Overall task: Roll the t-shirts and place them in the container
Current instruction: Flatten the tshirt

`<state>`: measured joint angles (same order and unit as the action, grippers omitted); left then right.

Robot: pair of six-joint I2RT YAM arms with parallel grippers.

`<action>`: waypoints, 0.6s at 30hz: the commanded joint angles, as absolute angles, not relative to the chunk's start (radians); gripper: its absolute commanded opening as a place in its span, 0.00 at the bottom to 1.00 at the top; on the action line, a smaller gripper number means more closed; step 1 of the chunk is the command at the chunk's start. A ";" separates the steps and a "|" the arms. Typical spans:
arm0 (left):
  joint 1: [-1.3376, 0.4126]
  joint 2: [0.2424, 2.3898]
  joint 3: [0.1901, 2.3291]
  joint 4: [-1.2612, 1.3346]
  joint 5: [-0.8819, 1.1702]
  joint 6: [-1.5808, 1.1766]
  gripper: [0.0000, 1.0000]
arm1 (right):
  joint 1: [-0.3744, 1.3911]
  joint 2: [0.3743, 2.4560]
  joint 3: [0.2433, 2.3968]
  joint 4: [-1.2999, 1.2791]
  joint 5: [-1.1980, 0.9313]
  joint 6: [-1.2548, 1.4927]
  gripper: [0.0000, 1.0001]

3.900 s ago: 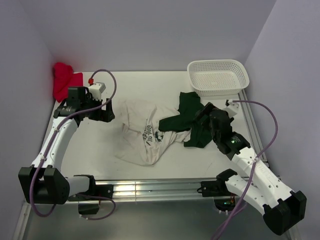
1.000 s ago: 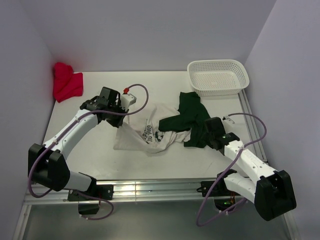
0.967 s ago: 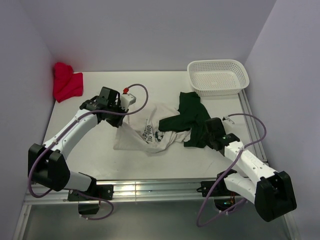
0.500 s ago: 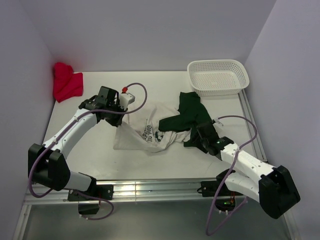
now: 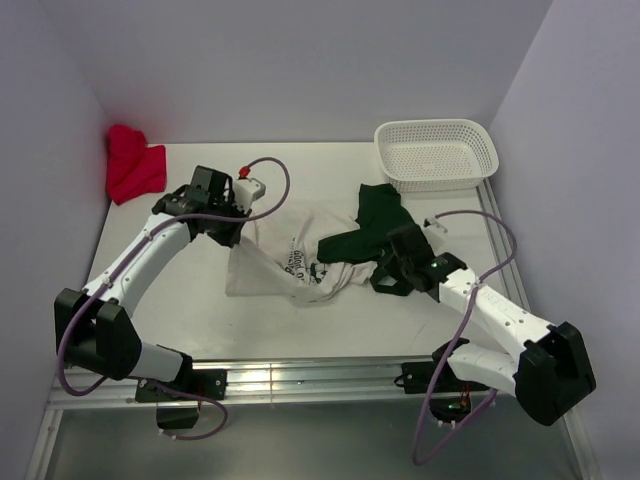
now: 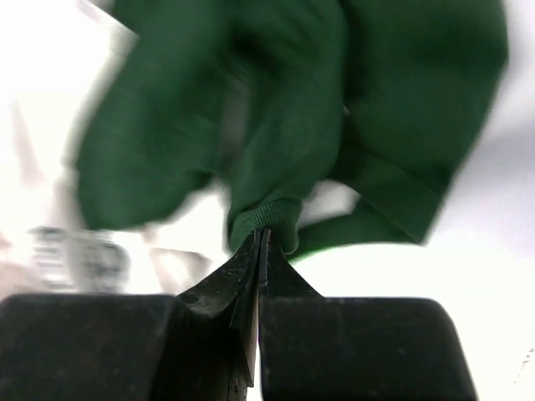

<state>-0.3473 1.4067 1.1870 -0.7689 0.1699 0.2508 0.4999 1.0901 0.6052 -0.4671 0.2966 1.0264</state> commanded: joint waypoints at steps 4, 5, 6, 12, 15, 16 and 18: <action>-0.250 1.430 1.341 -0.791 0.169 0.298 0.00 | 0.381 1.013 0.905 -0.633 0.396 0.876 0.00; -0.220 1.434 1.377 -0.802 0.169 0.304 0.00 | 0.362 1.002 0.960 -0.652 0.390 0.844 0.00; -0.206 1.437 1.394 -0.805 0.167 0.307 0.00 | 0.344 0.997 0.988 -0.660 0.388 0.829 0.00; -0.112 1.477 1.554 -0.824 0.143 0.308 0.00 | 0.259 1.012 1.244 -0.759 0.425 0.730 0.00; -0.060 1.493 1.637 -0.831 0.137 0.304 0.00 | 0.239 1.023 1.353 -0.793 0.442 0.698 0.00; -0.048 1.502 1.658 -0.841 0.135 0.304 0.00 | 0.235 1.025 1.374 -0.799 0.443 0.692 0.00; -0.014 1.514 1.719 -0.853 0.138 0.302 0.00 | 0.210 1.029 1.426 -0.816 0.442 0.673 0.00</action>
<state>-0.0555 1.5063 1.6199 -0.8440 0.1520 0.2939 0.2436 1.0248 1.3468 -0.7673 0.3977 0.7372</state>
